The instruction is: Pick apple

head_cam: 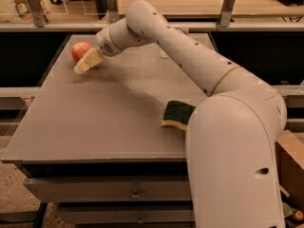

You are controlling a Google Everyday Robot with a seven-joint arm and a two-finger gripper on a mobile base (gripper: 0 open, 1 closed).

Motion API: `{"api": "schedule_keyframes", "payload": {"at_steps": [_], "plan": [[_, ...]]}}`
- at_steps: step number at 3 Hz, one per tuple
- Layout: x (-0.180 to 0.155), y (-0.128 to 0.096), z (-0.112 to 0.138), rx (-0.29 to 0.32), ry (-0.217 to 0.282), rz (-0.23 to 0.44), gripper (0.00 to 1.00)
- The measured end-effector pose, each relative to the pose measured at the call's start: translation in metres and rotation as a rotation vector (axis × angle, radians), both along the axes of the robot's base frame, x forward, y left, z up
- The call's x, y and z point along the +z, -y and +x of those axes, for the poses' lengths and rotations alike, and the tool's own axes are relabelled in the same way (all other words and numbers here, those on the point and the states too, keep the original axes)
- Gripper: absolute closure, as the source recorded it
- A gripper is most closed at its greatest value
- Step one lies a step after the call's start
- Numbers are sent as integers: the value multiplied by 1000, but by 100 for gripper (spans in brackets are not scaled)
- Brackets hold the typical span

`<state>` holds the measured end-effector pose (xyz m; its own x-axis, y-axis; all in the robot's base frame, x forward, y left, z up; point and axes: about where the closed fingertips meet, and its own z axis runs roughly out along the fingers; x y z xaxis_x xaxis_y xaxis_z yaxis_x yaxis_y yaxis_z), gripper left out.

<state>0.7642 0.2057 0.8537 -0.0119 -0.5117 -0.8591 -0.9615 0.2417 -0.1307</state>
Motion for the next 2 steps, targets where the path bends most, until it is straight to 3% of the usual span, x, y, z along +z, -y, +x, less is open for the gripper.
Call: {"api": "schedule_keyframes", "payload": {"at_steps": [2], "plan": [[-8,-21,4,22,-19,8,41]]}}
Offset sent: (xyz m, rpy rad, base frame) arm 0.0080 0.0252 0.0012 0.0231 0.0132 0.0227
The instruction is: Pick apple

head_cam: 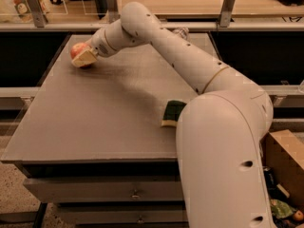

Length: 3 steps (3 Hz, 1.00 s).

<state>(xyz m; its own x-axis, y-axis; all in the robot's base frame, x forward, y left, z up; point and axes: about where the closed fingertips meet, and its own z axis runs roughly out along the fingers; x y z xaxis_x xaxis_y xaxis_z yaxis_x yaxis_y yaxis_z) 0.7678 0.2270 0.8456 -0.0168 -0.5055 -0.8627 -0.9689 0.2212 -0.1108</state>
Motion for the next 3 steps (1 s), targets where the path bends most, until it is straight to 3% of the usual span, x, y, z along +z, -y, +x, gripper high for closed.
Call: {"api": "schedule_keyframes", "payload": {"at_steps": [2,3], "plan": [[26,-12,-8,56,-37,102,87],[59,-10,-18,62,8,125,100]]}}
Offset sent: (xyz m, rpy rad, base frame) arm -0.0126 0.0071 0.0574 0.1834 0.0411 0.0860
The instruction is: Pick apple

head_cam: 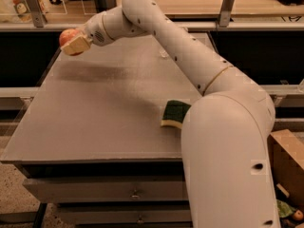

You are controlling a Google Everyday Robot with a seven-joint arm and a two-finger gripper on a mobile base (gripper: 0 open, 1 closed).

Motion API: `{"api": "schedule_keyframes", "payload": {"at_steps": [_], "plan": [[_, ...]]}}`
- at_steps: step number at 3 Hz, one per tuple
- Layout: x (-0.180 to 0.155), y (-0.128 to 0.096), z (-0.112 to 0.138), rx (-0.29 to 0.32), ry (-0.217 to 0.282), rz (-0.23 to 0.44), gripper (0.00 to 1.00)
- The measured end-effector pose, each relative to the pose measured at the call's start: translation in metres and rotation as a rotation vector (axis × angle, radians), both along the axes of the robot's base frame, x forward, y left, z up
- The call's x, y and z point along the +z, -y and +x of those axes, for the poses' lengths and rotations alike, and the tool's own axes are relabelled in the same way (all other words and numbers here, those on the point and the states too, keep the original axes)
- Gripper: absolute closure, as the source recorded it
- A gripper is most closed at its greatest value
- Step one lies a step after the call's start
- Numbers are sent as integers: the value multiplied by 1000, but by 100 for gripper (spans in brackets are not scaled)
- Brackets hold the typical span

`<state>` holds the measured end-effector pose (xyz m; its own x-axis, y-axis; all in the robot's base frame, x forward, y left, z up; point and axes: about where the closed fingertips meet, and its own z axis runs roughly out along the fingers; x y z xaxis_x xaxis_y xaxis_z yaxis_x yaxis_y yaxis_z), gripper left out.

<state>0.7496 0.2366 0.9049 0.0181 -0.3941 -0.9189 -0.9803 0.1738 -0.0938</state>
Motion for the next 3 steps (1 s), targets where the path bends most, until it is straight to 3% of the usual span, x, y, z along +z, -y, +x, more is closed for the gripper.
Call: {"api": "schedule_keyframes", "payload": {"at_steps": [2,3], "plan": [[61,14,-22,-33,111,23,100],[64,14,-23,-34,116,24,100]]}}
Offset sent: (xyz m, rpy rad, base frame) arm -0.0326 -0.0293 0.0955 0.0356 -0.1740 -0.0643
